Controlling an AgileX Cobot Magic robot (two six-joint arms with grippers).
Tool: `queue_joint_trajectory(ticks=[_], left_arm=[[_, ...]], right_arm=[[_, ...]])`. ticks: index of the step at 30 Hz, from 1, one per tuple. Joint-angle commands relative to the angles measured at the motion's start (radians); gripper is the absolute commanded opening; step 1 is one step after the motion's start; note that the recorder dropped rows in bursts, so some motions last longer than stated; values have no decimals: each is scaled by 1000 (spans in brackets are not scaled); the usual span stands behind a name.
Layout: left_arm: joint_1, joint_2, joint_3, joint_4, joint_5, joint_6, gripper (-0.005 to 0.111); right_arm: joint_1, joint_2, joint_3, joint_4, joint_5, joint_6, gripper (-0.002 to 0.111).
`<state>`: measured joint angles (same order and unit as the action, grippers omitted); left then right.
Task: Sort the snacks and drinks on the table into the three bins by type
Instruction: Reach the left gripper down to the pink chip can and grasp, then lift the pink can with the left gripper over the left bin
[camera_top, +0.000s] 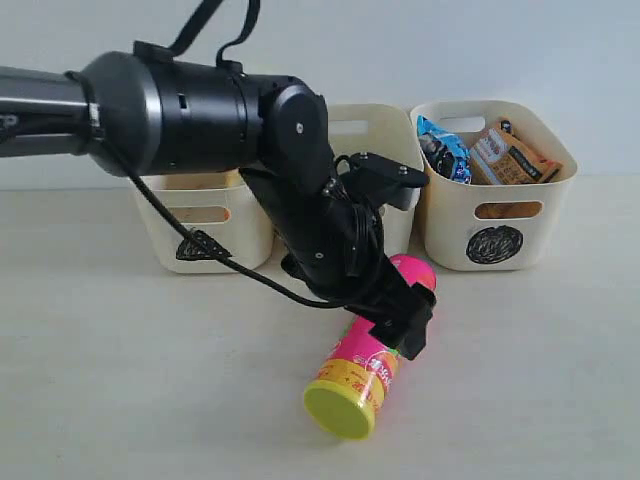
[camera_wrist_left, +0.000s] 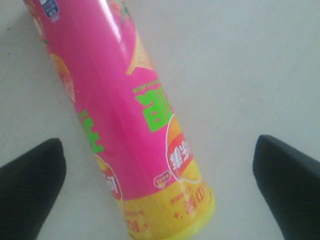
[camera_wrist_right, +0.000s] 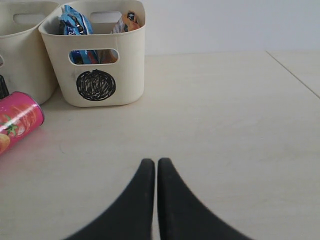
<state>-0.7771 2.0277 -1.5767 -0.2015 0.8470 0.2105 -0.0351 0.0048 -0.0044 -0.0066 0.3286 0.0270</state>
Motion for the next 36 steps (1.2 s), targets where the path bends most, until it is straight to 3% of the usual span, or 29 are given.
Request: queue_joint_trajectory(ticks=[1, 9, 26, 29, 31, 33, 36], left_arm=[[-3, 58, -54, 14, -51, -39, 92], [-3, 153, -139, 124, -55, -122, 92], [-3, 280, -174, 117, -69, -127, 90], [-3, 284, -174, 117, -69, -120, 76], [-3, 284, -174, 117, -69, -95, 51], [-3, 274, -174, 112, -59, -60, 12], [-3, 244, -174, 105, -47, -29, 4]], right_arm=[[-2, -5, 4, -2, -7, -3, 0], [-2, -5, 4, -2, -7, -3, 0], [-2, -5, 4, -2, -7, -3, 0], [-2, -5, 4, -2, -7, -3, 0], [-2, -5, 4, -2, -7, -3, 0], [-2, -5, 4, -2, -7, -3, 0], [-2, -5, 4, -2, -7, -3, 0]])
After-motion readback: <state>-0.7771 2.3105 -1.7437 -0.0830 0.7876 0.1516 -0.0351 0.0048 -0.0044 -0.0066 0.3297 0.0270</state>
